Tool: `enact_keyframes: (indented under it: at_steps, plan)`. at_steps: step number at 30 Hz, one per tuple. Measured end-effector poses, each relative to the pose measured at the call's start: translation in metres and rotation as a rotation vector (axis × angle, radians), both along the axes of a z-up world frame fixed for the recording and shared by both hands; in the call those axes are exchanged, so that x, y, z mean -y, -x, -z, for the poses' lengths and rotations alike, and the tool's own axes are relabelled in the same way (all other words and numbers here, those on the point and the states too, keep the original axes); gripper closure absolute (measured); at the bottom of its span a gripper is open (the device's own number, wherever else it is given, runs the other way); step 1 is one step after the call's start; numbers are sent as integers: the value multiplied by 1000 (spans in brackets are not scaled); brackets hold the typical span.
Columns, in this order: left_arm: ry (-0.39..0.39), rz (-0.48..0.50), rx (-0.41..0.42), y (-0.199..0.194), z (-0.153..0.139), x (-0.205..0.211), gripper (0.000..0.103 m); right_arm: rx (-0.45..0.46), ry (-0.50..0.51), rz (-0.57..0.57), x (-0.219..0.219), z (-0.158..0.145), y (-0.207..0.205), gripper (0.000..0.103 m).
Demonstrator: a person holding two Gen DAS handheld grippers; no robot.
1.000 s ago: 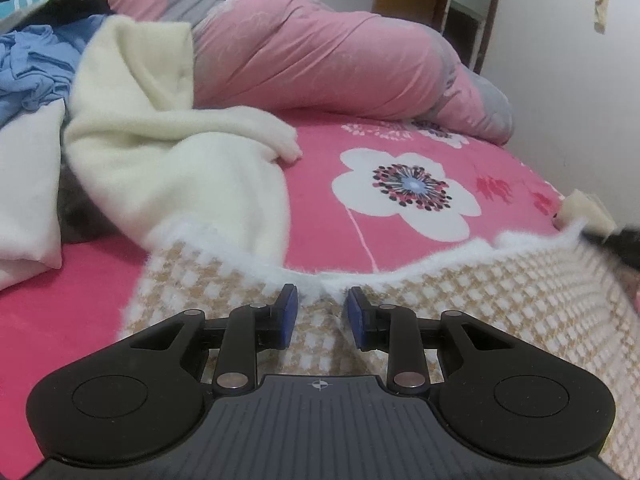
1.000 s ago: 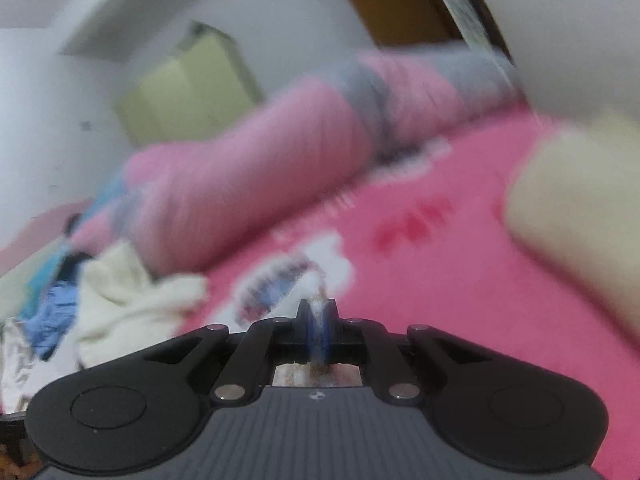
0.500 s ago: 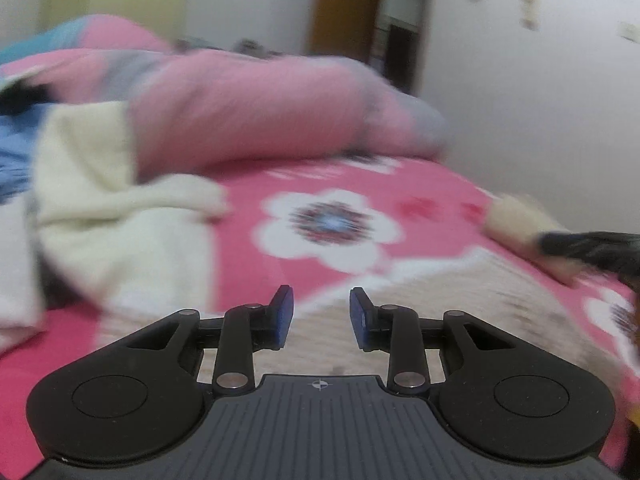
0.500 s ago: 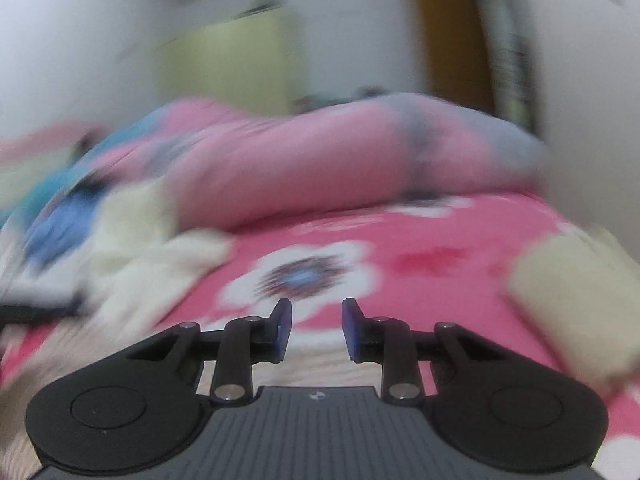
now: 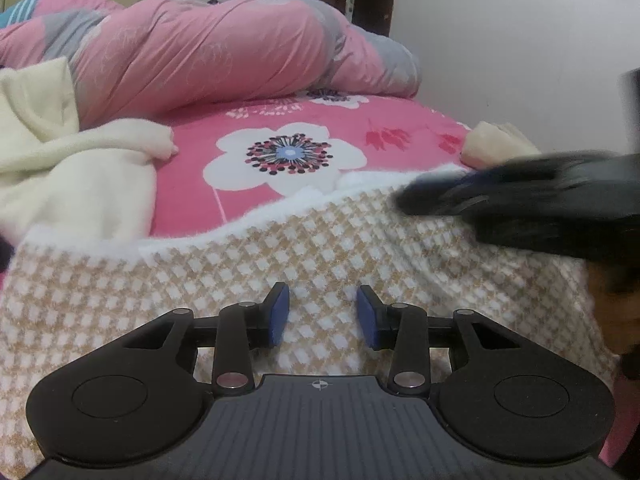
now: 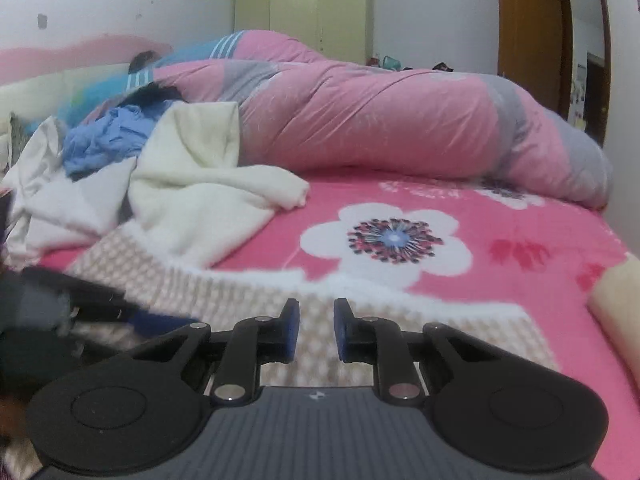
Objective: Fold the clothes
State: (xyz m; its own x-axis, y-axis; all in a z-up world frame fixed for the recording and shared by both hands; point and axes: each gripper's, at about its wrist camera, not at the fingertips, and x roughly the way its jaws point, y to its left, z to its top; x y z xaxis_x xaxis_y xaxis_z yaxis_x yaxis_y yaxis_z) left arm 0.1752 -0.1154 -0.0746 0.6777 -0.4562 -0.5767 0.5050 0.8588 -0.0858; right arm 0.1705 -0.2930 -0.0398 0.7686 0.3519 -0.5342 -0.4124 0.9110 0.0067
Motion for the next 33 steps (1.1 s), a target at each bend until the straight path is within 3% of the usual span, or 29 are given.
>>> enact_keyframes:
  at_steps: [2,6,9,11,14,17,20,22,25,28,30,33]
  plan:
    - [-18,1,9,-1,4,-2,64,-80,-12,43,-1,37,-28,91]
    - [41,9,3,2,3,-13,64,-185,-163,100,14,15,-37,94]
    - [57,9,13,2,5,-15,64,-108,-149,90,10,-4,-36,94]
    - [64,4,14,2,5,-16,64,-160,-87,107,3,14,-51,95]
    - [74,-5,14,2,4,-18,64,-156,-91,110,4,35,-54,98]
    - [74,-20,34,9,3,-23,63,-176,-159,144,13,9,-36,97]
    - [84,-59,25,15,2,-35,61,-97,-151,84,10,-13,1,97]
    - [95,-91,3,16,3,-42,60,-143,-117,54,1,3,4,97]
    - [93,-146,-24,19,4,-53,58,-120,-70,49,-5,31,1,99]
    - [91,-163,6,30,-2,-65,56,-175,-126,104,-5,5,3,96]
    - [82,-183,13,34,0,-71,54,-113,-143,73,-10,-13,14,96]
    - [93,-209,-2,35,5,-80,54,-172,-106,40,-28,10,5,96]
